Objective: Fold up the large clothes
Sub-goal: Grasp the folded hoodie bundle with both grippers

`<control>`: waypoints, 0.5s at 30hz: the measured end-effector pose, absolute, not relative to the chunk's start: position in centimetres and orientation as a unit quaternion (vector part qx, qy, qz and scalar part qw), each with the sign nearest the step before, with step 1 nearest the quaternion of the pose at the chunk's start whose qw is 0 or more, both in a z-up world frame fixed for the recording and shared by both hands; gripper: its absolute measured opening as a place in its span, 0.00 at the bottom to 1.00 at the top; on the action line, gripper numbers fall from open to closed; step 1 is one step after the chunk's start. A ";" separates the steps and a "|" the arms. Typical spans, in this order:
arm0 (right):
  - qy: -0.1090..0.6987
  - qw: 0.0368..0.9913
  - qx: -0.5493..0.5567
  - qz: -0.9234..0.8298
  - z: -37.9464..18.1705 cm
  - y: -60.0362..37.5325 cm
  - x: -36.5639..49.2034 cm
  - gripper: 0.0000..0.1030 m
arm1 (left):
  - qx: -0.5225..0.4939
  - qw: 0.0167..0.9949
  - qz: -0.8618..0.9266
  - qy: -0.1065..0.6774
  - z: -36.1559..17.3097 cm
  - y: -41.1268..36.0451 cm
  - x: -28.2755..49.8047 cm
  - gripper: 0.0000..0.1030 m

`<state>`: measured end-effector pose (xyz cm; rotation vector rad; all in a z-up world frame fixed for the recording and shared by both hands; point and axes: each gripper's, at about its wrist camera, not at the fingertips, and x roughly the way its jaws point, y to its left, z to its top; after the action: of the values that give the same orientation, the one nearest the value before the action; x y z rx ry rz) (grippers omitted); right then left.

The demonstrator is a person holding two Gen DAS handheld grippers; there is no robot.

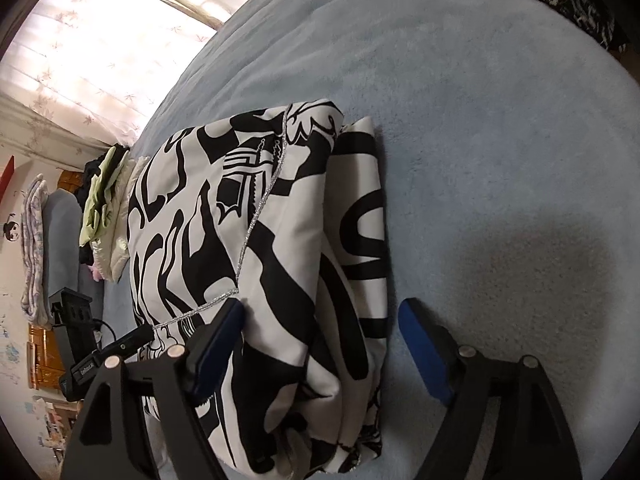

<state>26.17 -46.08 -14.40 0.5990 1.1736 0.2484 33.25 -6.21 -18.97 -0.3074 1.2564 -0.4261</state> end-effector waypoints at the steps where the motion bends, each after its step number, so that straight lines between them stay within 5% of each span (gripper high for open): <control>1: 0.543 0.782 0.279 0.123 -14.6 -46.1 26.3 0.79 | -0.142 0.777 -0.198 0.580 -19.0 -6.4 33.3 1.00; 15: 0.523 0.796 0.248 0.178 -15.7 -43.2 28.7 0.88 | -0.156 0.776 -0.212 0.573 -20.0 -6.5 33.6 1.00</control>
<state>28.70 -43.19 -15.70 0.5320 1.1228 0.3827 33.57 -6.47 -20.03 -0.3372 1.2405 -0.4598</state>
